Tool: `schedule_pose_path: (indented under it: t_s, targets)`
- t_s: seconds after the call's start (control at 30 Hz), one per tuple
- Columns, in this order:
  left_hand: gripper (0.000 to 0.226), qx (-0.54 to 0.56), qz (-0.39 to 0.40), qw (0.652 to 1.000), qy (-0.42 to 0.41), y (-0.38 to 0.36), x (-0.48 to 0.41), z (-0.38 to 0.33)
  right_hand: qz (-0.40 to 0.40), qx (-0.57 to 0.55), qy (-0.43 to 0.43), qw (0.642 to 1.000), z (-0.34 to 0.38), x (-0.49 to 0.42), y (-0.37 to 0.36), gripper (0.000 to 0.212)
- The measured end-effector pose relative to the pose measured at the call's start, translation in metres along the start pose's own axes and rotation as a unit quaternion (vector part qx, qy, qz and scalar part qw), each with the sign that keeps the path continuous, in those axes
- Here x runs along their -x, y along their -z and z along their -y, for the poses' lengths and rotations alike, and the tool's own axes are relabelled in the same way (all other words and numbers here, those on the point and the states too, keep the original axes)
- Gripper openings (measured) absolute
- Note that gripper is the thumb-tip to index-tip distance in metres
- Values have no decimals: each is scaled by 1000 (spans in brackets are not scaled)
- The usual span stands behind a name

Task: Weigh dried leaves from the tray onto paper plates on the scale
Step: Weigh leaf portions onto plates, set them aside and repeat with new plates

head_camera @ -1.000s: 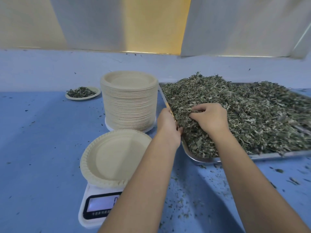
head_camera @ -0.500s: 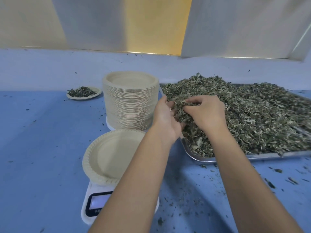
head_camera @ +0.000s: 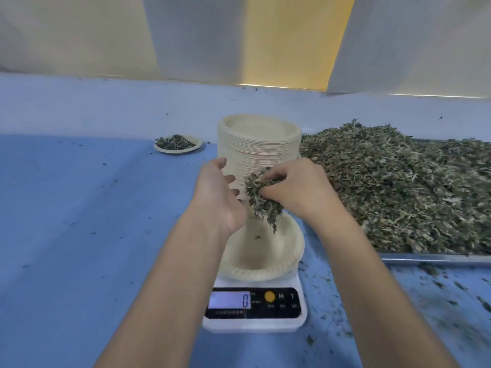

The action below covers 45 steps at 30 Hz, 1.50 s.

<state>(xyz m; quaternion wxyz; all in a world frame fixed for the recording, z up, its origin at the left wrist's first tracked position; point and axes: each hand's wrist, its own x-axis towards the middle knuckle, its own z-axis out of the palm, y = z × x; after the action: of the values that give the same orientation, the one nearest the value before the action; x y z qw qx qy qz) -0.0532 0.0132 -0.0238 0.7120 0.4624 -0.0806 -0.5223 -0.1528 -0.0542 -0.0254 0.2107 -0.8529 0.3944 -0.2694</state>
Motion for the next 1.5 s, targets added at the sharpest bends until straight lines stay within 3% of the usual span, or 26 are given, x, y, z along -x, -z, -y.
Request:
schedule_pose_path:
  t_s: [0.2, 0.5, 0.77, 0.97, 1.2, 1.33, 1.5]
  targets:
    - [48, 9, -38, 998, -56, 10, -14, -7, 86, 53, -5, 995, -2, 2, -15, 20]
    - [44, 7, -43, 997, -63, 12, -17, -4, 186, -4, -2, 983, -6, 0, -22, 16]
    - [40, -22, -60, 994, -92, 16, -19, -8, 99, -94, 18, 990, -6, 0, -15, 11]
    - [41, -26, -57, 993, -98, 15, -16, -9, 90, -115, 32, 989, -6, 0, -13, 14]
    - [30, -47, -57, 992, -104, 17, -17, -8, 6, -183, 33, 983, -7, -4, -15, 15]
    - [30, -47, -54, 992, -108, 17, -17, -8, 10, -191, 30, 981, -8, -4, -17, 3]
    - [32, -48, -58, 991, -109, 18, -19, -8, 41, -181, 21, 982, -8, -3, -19, 24]
